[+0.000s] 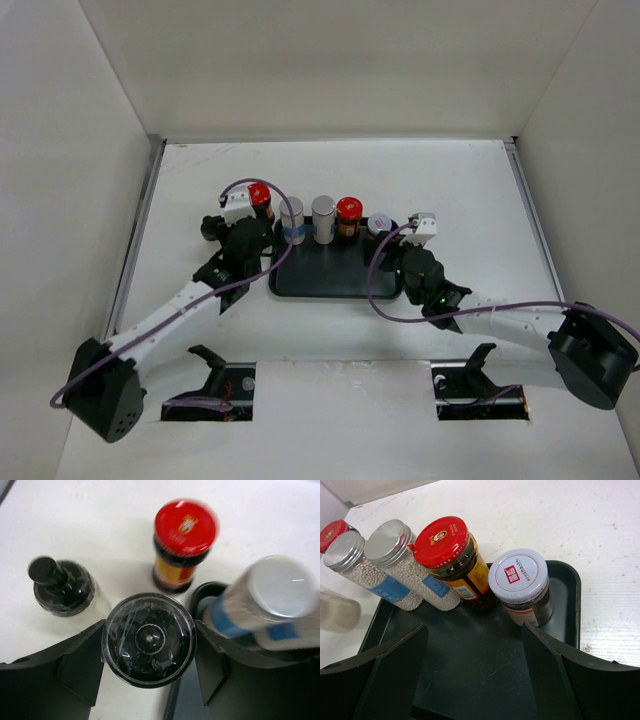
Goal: Organize the condiment bottles
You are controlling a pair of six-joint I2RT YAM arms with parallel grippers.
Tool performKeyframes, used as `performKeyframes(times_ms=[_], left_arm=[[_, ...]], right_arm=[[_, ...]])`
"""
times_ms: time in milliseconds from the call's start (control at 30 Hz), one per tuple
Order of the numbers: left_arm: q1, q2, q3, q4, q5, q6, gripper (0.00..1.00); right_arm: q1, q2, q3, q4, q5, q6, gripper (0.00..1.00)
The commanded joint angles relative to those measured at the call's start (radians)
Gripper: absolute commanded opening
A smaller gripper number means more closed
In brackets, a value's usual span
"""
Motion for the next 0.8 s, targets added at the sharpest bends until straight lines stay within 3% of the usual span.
performKeyframes(times_ms=[0,100,300,767], left_arm=[[-0.068,-0.165,0.038,0.036,-0.078,0.024,0.37],[-0.162,-0.199,0.038,0.005,-0.090,0.009,0.36],[-0.323,-0.104,0.039,0.011,-0.096,-0.051,0.36],[-0.421,0.044,-0.029,0.070,-0.153,-0.162,0.41]], right_arm=[[0.010,0.000,-0.004,0.078,-0.010,0.015,0.82],[0.010,-0.005,-0.004,0.080,-0.003,0.009,0.82],[0.001,-0.015,-0.013,0.080,-0.003,0.014,0.83],[-0.014,-0.038,-0.025,0.080,0.010,0.009,0.85]])
